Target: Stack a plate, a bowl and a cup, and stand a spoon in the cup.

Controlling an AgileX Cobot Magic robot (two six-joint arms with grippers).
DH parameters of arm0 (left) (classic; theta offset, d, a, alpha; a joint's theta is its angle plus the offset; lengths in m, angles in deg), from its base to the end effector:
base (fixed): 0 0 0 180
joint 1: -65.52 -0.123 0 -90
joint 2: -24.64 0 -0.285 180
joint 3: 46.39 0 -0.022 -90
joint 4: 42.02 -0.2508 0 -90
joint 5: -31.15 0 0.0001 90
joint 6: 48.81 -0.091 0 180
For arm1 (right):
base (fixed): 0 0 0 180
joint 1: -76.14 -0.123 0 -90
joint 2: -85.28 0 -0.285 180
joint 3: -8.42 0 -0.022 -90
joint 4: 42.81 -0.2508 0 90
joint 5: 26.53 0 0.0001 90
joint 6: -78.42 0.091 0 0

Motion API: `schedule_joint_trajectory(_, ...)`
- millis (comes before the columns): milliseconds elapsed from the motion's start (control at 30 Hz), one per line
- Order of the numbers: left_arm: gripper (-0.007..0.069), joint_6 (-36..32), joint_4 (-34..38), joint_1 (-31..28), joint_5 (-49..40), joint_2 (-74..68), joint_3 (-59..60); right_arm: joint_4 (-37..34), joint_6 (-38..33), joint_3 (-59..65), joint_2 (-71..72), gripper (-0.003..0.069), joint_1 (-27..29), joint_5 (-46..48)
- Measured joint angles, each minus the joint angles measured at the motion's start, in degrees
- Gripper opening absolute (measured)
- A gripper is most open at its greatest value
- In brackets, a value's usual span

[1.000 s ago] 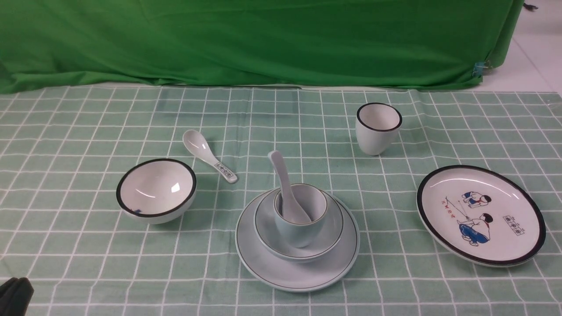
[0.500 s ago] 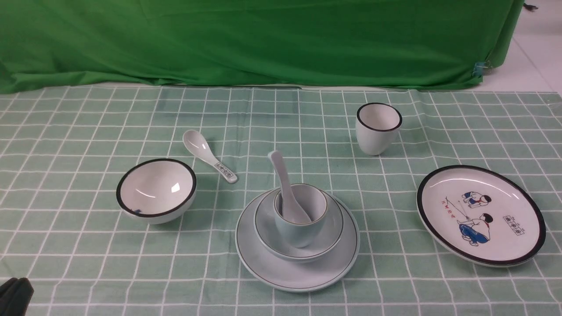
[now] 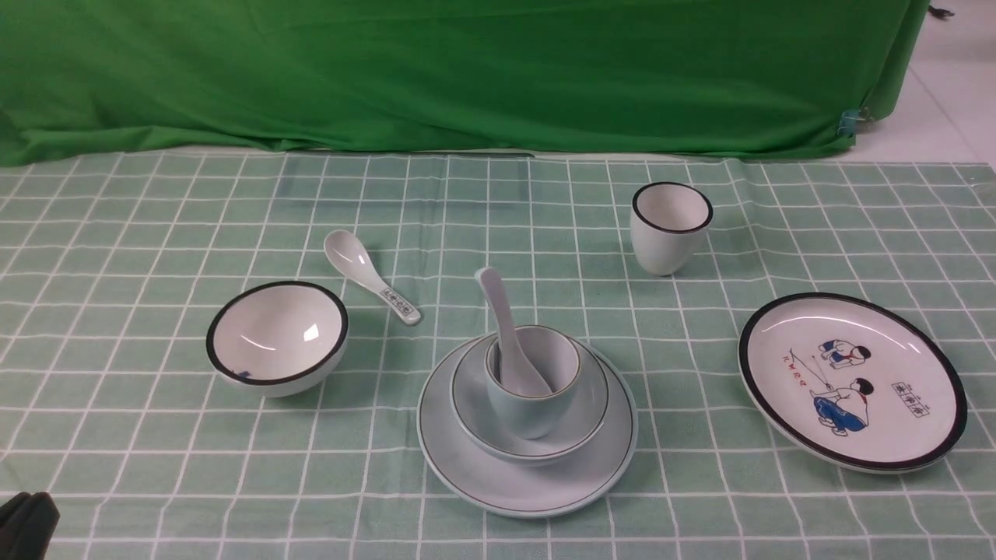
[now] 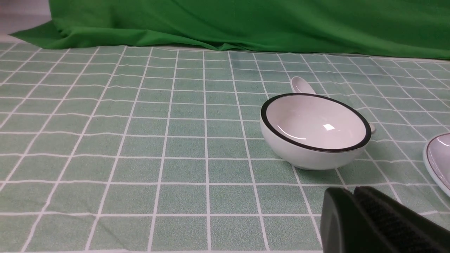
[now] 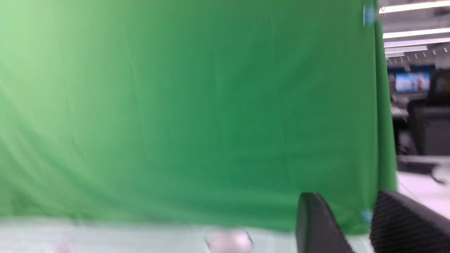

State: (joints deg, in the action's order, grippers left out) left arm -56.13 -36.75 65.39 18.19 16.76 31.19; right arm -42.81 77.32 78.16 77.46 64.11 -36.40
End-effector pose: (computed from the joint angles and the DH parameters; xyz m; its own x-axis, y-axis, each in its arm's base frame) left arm 0.0560 -0.0018 0.1905 -0.1447 0.0378 -0.9888 0.0236 0.9991 0.0347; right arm 0.0411 0.0088 0.2717 0.3752 0.0603 -0.9250 -0.2013 0.9794 -0.0178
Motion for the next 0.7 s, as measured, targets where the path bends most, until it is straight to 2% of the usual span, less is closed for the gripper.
schedule_joint_trajectory(67, 0.0017, 0.0, 0.0, 0.0, 0.0, 0.0, 0.0, 0.0, -3.8, 0.0, 0.0, 0.0274, 0.7, 4.6)
schedule_joint_trajectory(100, 0.0017, 0.0, 0.0, 0.0, 0.0, 0.0, 0.0, 0.0, -7.6, 0.0, 0.0, 0.0274, 2.2, 10.5)
schedule_joint_trajectory(267, 0.0017, 0.0, -0.1, 0.0, 0.0, 0.0, 0.0, 0.0, -15.7, 3.8, 0.0, 0.0274, 9.8, 22.1)
schedule_joint_trajectory(433, 0.0017, 0.0, -0.3, 0.0, -0.1, 0.0, 0.0, 0.0, -12.3, 7.9, 0.0, 0.0274, 14.2, 23.8)
schedule_joint_trajectory(700, 0.0017, 0.0, -0.3, 0.0, -0.1, 0.0, 0.0, 0.0, -10.3, 7.9, 0.0, 0.0274, 14.1, 23.4)
